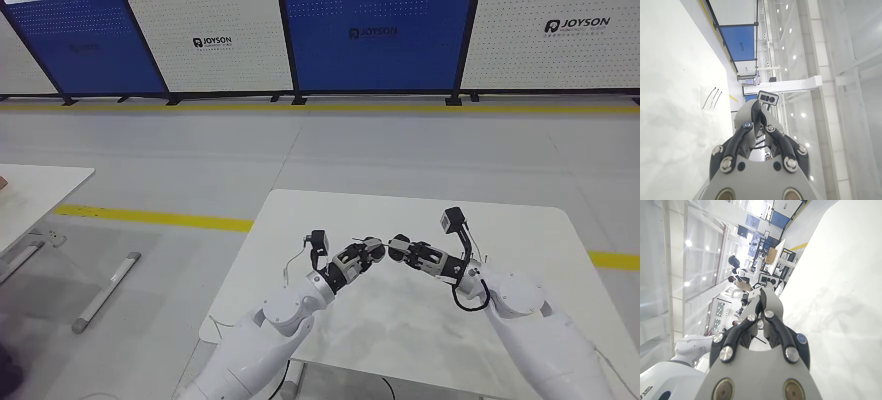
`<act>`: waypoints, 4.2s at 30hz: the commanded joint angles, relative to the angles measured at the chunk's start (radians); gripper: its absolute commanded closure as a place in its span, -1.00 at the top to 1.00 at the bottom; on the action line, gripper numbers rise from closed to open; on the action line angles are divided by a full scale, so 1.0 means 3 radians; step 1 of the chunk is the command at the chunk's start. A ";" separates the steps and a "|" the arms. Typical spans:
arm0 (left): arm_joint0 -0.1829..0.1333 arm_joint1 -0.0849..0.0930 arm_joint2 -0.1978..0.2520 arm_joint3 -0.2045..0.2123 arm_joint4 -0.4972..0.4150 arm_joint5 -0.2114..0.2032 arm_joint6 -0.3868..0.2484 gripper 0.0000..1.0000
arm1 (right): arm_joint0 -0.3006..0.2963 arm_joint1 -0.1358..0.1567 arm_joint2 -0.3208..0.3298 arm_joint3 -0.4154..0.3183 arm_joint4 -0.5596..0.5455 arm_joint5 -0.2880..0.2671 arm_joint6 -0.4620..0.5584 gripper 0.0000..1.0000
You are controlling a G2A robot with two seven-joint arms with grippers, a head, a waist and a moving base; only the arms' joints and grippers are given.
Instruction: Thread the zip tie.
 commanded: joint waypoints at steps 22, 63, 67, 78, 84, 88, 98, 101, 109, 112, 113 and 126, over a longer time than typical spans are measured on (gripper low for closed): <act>0.0143 0.0027 -0.0094 -0.0152 0.0120 0.0184 -0.0015 -1.00 | -0.0210 0.0039 0.0327 -0.0131 0.0017 0.0191 -0.0192 1.00; 0.0518 0.0103 -0.0472 -0.0917 -0.0003 -0.0292 -0.0280 -1.00 | -0.0242 0.0064 0.0412 -0.0146 -0.0014 0.0245 -0.0158 1.00; 0.0518 0.0103 -0.0472 -0.0917 -0.0003 -0.0292 -0.0280 -1.00 | -0.0242 0.0064 0.0412 -0.0146 -0.0014 0.0245 -0.0158 1.00; 0.0518 0.0103 -0.0472 -0.0917 -0.0003 -0.0292 -0.0280 -1.00 | -0.0242 0.0064 0.0412 -0.0146 -0.0014 0.0245 -0.0158 1.00; 0.0518 0.0103 -0.0472 -0.0917 -0.0003 -0.0292 -0.0280 -1.00 | -0.0242 0.0064 0.0412 -0.0146 -0.0014 0.0245 -0.0158 1.00; 0.0514 0.0100 -0.0472 -0.0933 -0.0019 -0.0300 -0.0254 -1.00 | -0.0242 0.0064 0.0412 -0.0146 -0.0014 0.0245 -0.0158 1.00; 0.0524 0.0103 -0.0497 -0.1164 0.0072 -0.0346 -0.0215 -1.00 | -0.0242 0.0064 0.0412 -0.0146 -0.0014 0.0245 -0.0158 1.00; 0.0524 0.0103 -0.0497 -0.1164 0.0072 -0.0346 -0.0215 -1.00 | -0.0242 0.0064 0.0412 -0.0146 -0.0014 0.0245 -0.0158 1.00; 0.0524 0.0103 -0.0497 -0.1164 0.0072 -0.0346 -0.0215 -1.00 | -0.0242 0.0064 0.0412 -0.0146 -0.0014 0.0245 -0.0158 1.00; 0.0524 0.0103 -0.0497 -0.1164 0.0072 -0.0346 -0.0215 -1.00 | -0.0242 0.0064 0.0412 -0.0146 -0.0014 0.0245 -0.0158 1.00; 0.0524 0.0103 -0.0497 -0.1164 0.0072 -0.0346 -0.0215 -1.00 | -0.0242 0.0064 0.0412 -0.0146 -0.0014 0.0245 -0.0158 1.00; 0.0429 0.0100 -0.0369 -0.0941 0.0363 -0.0105 -0.0224 -1.00 | -0.0242 0.0064 0.0412 -0.0146 -0.0014 0.0245 -0.0158 1.00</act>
